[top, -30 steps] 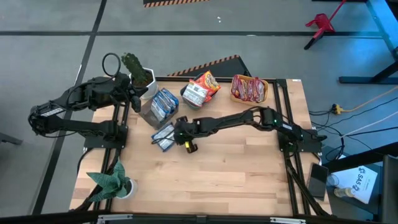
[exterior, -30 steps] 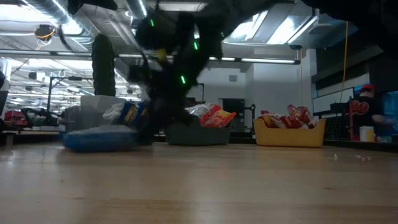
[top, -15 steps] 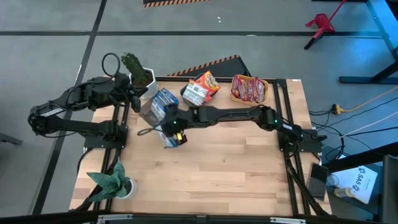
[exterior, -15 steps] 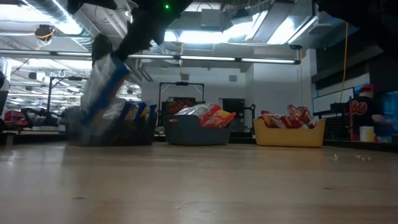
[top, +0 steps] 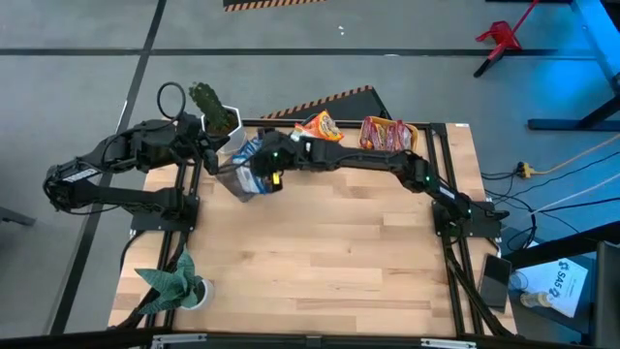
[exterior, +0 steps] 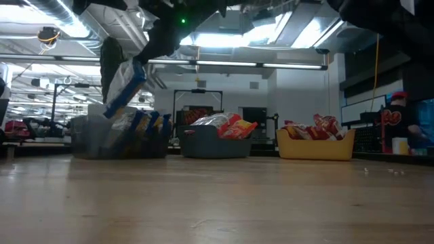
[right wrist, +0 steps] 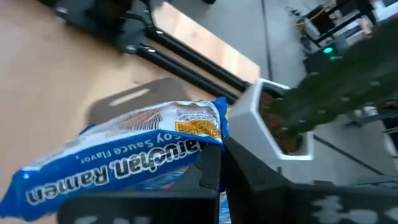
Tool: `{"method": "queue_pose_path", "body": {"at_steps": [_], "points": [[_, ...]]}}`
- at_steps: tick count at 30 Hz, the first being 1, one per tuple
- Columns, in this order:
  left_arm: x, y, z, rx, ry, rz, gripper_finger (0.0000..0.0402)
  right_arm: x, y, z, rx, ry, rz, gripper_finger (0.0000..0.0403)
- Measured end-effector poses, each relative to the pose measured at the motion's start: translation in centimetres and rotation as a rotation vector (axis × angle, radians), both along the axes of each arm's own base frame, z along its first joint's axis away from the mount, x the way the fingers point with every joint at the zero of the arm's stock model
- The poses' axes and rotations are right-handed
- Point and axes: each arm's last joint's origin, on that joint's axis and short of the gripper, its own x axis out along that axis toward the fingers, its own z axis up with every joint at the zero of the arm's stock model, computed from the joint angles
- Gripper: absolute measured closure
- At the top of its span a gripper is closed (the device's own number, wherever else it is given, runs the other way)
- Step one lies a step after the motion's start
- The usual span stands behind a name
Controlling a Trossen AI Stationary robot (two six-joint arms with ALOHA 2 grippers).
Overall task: Sort Maruchan noodles
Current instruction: Put the blue noodle pack into the black bin
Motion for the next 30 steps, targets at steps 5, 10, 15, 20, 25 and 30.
{"method": "queue_pose_path", "body": {"at_steps": [5,10,15,20,25,30], "points": [[0.0,0.0,0.0,0.017,0.011,-0.005,0.0401,-0.1,-1.5,0.2,-0.007,-0.017,-0.008,0.0403],[0.0,0.1,0.0,0.026,0.014,0.017,0.0401,-0.1,-1.7,0.2,0.01,-0.019,0.023,0.0403],[0.0,0.1,0.0,0.027,0.014,0.017,0.0401,0.0,-1.5,-0.4,-0.002,-0.015,0.055,0.0403],[0.0,0.1,0.0,0.026,0.015,0.018,0.0401,0.2,-1.7,-1.8,-0.012,-0.005,0.073,0.0403],[0.0,0.1,0.0,0.03,0.016,0.029,0.0401,0.3,-2.1,-2.8,-0.009,-0.001,0.093,0.0403],[-0.1,0.1,0.0,0.033,0.016,0.036,0.0401,0.2,-2.7,-3.6,-0.018,0.016,0.098,0.0403]]}}
